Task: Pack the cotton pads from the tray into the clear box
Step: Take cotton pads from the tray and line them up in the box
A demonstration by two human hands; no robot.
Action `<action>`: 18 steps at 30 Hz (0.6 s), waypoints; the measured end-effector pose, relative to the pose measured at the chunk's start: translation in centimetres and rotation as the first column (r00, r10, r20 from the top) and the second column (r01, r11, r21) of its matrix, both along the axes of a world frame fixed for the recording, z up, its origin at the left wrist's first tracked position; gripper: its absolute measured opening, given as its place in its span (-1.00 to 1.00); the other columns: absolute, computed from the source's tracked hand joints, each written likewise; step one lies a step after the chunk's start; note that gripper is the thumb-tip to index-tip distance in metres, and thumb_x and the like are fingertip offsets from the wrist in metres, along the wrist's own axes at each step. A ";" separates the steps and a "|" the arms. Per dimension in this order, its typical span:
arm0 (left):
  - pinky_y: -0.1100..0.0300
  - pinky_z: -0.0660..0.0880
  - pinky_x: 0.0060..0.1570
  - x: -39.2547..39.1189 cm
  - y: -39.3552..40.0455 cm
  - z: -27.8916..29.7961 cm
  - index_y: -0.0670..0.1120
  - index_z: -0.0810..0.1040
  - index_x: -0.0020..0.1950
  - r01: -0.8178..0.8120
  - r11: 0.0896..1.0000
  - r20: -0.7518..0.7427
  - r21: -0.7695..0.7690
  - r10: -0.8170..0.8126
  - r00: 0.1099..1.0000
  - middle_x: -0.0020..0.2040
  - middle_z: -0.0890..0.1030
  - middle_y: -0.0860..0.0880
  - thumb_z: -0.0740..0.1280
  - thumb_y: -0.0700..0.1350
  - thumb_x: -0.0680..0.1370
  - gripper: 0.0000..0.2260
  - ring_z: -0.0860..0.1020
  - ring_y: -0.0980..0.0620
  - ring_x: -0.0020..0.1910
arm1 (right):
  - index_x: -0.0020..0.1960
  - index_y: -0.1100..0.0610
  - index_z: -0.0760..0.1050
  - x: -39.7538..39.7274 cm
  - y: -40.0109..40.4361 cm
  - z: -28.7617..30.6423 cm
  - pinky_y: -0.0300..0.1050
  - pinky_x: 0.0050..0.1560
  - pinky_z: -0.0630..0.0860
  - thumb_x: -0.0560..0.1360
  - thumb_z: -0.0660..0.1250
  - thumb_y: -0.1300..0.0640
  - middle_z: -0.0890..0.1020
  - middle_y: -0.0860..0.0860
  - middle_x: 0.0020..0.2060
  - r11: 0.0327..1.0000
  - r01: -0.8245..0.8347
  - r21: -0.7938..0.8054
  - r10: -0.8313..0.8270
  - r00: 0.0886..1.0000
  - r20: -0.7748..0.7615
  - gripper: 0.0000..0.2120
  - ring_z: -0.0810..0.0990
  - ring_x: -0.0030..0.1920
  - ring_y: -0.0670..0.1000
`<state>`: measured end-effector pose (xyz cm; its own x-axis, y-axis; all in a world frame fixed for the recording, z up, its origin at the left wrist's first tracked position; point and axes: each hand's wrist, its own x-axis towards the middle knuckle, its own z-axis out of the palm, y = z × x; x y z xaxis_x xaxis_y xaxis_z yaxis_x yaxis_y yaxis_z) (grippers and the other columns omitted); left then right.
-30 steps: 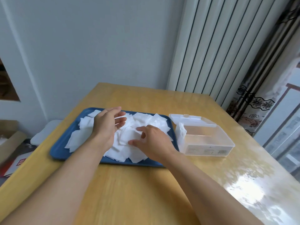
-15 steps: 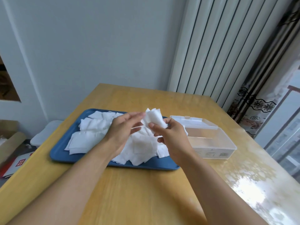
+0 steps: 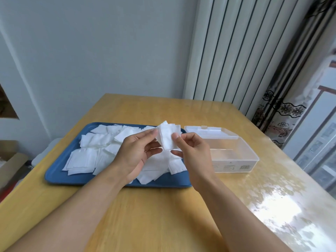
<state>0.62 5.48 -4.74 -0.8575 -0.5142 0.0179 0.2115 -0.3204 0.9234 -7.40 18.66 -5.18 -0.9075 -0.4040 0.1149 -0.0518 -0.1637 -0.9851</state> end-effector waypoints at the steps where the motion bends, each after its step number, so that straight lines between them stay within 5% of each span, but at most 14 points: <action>1: 0.28 0.59 -0.23 -0.1 0.0 0.0 -0.10 0.68 -0.19 -0.012 1.000 0.000 0.002 0.012 1.000 -0.29 0.61 -0.02 0.32 -0.15 0.64 -0.76 0.60 0.08 -0.29 | -0.13 0.19 0.57 -0.1 0.0 0.0 -0.12 -0.05 0.67 0.50 0.52 0.10 0.61 -0.07 -0.32 1.000 0.008 -0.009 -0.008 1.000 0.005 -0.81 0.63 -0.22 -0.11; 6: 0.22 0.64 -0.11 -0.1 -0.2 -0.1 -0.18 0.68 0.01 -0.055 0.998 0.015 -0.011 0.055 0.998 -0.14 0.70 -0.11 0.29 -0.16 0.66 -0.81 0.66 0.03 -0.19 | -0.14 0.14 0.59 -0.3 0.2 0.1 -0.19 -0.07 0.61 0.47 0.55 0.15 0.69 -0.03 -0.27 0.998 0.045 -0.032 -0.046 0.997 -0.054 -0.85 0.66 -0.19 -0.09; 18: 0.17 0.65 -0.06 -0.2 0.0 -0.5 -0.15 0.69 0.00 -0.145 0.982 0.047 -0.120 0.152 0.987 -0.08 0.73 -0.12 0.27 -0.22 0.68 -0.80 0.70 -0.03 -0.09 | -0.13 0.09 0.58 -0.1 0.1 0.1 -0.20 -0.05 0.54 0.43 0.54 0.35 0.66 -0.07 -0.21 0.986 -0.059 -0.154 0.041 0.993 -0.115 -0.78 0.63 -0.13 -0.05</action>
